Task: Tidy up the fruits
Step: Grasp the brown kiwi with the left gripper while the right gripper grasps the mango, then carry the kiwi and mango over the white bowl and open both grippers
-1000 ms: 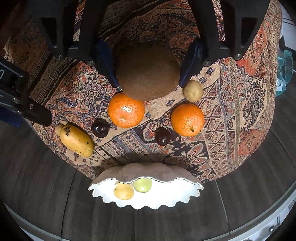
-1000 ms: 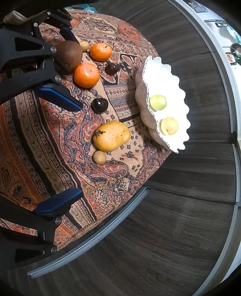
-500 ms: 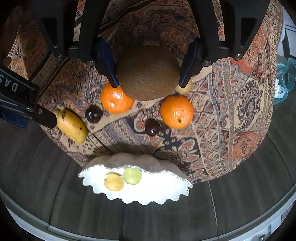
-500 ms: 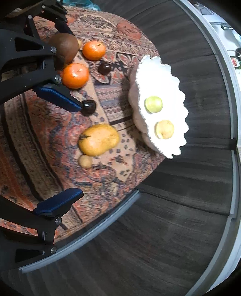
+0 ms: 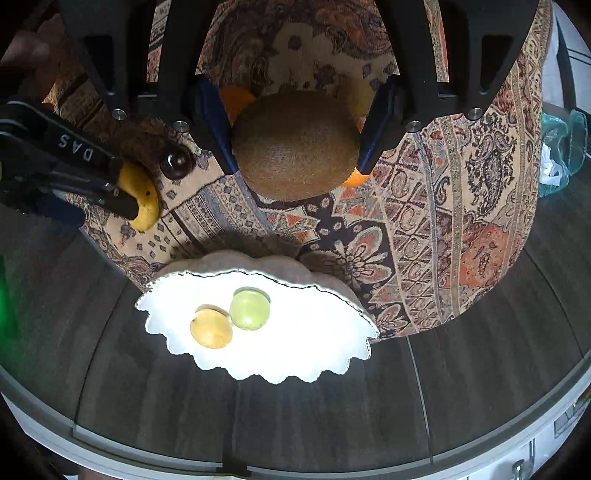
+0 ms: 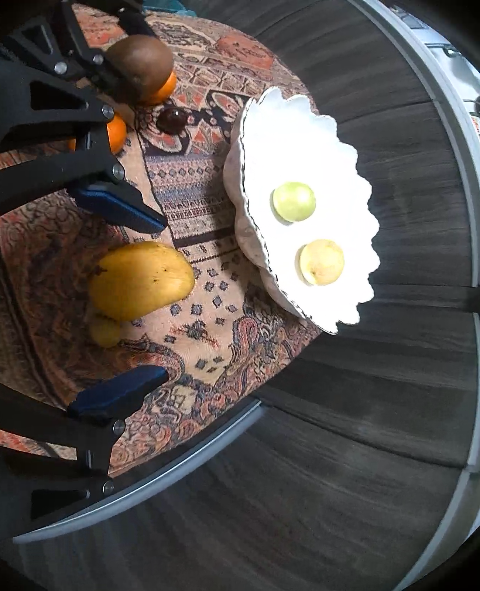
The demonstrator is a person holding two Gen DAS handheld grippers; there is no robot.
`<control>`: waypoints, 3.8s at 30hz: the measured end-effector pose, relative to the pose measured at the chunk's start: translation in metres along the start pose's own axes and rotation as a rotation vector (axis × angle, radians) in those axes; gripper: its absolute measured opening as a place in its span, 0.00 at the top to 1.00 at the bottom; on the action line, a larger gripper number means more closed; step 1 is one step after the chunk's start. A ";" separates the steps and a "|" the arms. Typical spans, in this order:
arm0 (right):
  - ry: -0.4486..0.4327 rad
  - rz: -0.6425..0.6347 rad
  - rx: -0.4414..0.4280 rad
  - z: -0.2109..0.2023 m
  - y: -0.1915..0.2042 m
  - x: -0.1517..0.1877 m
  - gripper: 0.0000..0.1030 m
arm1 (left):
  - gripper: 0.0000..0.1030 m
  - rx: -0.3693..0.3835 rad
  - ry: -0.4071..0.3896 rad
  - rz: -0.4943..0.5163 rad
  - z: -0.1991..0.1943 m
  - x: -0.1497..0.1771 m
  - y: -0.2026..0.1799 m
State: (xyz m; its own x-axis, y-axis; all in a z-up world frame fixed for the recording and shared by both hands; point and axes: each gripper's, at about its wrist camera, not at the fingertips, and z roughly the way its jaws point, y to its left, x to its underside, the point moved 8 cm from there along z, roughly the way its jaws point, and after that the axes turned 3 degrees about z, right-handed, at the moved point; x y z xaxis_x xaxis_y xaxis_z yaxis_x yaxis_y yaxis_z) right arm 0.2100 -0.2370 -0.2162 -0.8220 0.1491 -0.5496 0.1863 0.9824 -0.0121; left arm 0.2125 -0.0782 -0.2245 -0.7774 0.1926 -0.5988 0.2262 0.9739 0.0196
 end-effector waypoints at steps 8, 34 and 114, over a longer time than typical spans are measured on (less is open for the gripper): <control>0.063 -0.045 -0.006 0.024 0.005 0.004 0.32 | 0.38 -0.006 0.006 -0.005 0.009 -0.004 0.002; 0.075 -0.020 -0.108 0.005 0.015 0.004 0.50 | 0.38 -0.005 -0.032 -0.017 -0.008 -0.018 0.006; -0.117 0.066 -0.004 -0.008 0.028 -0.119 0.21 | 0.07 -0.119 -0.177 0.024 0.006 -0.164 0.052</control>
State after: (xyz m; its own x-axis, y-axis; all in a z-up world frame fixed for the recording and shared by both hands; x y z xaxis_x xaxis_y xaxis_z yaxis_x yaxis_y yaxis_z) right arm 0.3084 -0.2258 -0.1442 -0.7398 0.1995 -0.6426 0.2358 0.9713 0.0301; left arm 0.3550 -0.0595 -0.1299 -0.6548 0.2024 -0.7282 0.1648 0.9785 0.1237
